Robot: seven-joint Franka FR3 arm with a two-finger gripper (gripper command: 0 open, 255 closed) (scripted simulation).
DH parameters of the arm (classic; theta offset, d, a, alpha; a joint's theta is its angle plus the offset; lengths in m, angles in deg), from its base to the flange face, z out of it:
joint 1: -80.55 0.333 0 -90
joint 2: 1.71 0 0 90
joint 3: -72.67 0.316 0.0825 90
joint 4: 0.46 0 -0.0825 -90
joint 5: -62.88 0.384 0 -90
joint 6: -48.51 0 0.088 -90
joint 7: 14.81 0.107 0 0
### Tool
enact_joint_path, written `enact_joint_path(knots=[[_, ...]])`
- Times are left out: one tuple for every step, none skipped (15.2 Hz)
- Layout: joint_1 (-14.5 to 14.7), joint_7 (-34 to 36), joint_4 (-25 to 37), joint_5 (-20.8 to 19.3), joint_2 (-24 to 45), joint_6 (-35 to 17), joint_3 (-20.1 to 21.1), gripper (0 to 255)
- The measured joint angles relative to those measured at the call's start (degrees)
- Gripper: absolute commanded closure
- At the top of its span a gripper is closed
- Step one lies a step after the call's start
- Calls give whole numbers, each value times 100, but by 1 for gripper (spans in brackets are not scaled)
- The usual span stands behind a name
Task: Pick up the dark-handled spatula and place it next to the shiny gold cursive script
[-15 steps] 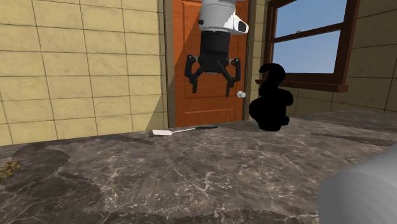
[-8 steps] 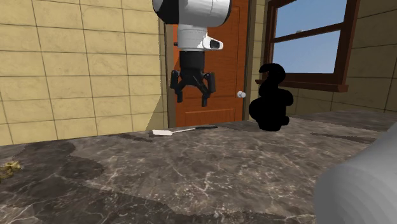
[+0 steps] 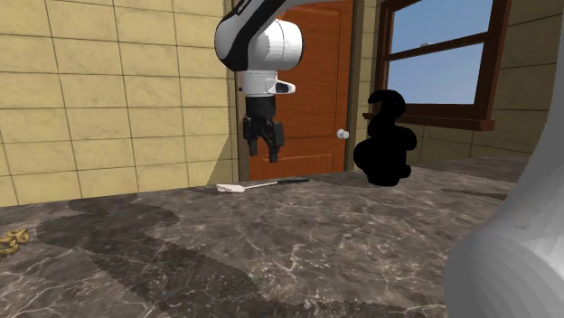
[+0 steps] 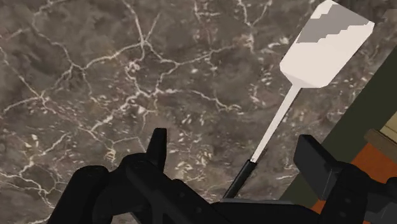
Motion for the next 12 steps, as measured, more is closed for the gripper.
enact_joint_path(knots=[[29,295,141,-115,219,-20,-30,0],[94,617,394,-255,507,5,-61,0],[143,892,679,-363,763,89,-114,0],[194,1152,921,-454,994,149,-172,0],[251,1407,1160,-541,1238,188,-238,0],[289,1627,1388,-599,1440,257,-310,0],[332,1811,1586,-649,1623,303,-369,0],[363,1916,1699,-685,1744,313,-405,0],[376,1975,1704,-704,1797,275,-423,0],[372,1998,1677,-716,1826,222,-437,0],[369,2015,1636,-730,1857,154,-449,0],[371,2028,1619,-745,1892,104,-459,0]])
